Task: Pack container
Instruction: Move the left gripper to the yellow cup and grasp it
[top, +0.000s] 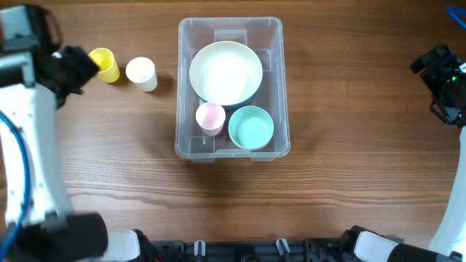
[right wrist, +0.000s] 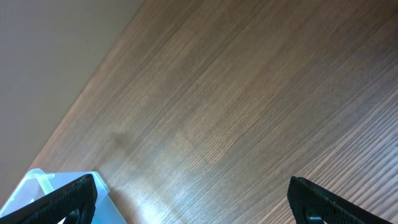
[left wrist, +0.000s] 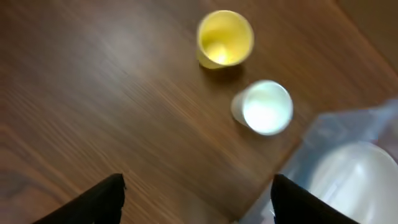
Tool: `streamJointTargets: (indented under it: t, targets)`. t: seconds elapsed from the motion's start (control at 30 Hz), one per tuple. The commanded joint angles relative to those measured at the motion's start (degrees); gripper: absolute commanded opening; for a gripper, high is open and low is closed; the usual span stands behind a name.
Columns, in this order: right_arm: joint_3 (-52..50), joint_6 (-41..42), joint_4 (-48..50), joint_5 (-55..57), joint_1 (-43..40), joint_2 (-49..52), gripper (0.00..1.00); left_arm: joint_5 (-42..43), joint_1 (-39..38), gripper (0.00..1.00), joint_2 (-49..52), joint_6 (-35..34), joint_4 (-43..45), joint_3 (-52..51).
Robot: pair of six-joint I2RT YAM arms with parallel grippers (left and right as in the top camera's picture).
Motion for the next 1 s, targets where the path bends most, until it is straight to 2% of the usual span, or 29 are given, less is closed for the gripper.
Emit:
streamJointTargets:
  t: [0.0,0.13,0.33,0.37,0.43,0.5,0.53,0.57,0.6,0.7,0.8,0.9,0.97]
  targets:
    - [0.5,0.5,0.1,0.8,0.1,0.5,1.0,11.6,8.4,0.74,10.2,4.4,4.8,-0.4]
    - [0.5,0.5,0.1,0.8,0.1,0.5,1.0,14.4,10.0,0.74,20.8,4.4,13.9,-0.4]
    - [0.5,0.5,0.1,0.8,0.1,0.5,1.0,16.8,9.2,0.78,29.1,4.4,24.7,-0.4]
    - [0.5,0.5,0.1,0.8,0.1,0.5,1.0,16.7,8.9,0.74,29.7,4.4,25.4,-0.4]
    - [0.5,0.5,0.1,0.8,0.1,0.5,1.0,16.3,8.4,0.59,31.3,4.4,25.6,-0.4]
    - [0.5,0.5,0.1,0.8,0.1,0.5,1.0,15.7,8.2,0.51,33.4,4.4,25.0,-0.4]
    - [0.5,0.5,0.1,0.8,0.1,0.5,1.0,15.7,8.0,0.41,34.4,4.4,24.7,-0.4]
    - [0.5,0.5,0.1,0.8,0.1,0.5,1.0,16.2,8.0,0.23,34.7,4.4,24.4,-0.4]
    - [0.5,0.5,0.1,0.8,0.1,0.5,1.0,16.6,8.0,0.15,34.7,4.4,24.2,-0.4]
    - [0.5,0.5,0.1,0.8,0.1,0.5,1.0,17.0,8.2,0.05,31.6,4.4,20.5,-0.4]
    - [0.5,0.5,0.1,0.8,0.1,0.5,1.0,16.2,8.6,0.04,24.3,5.2,14.0,-0.4]
    - [0.5,0.5,0.1,0.8,0.1,0.5,1.0,16.2,6.9,0.04,10.3,6.1,2.3,-0.4]
    - [0.5,0.5,0.1,0.8,0.1,0.5,1.0,16.8,2.6,0.04,1.2,10.9,-3.8,-0.4]
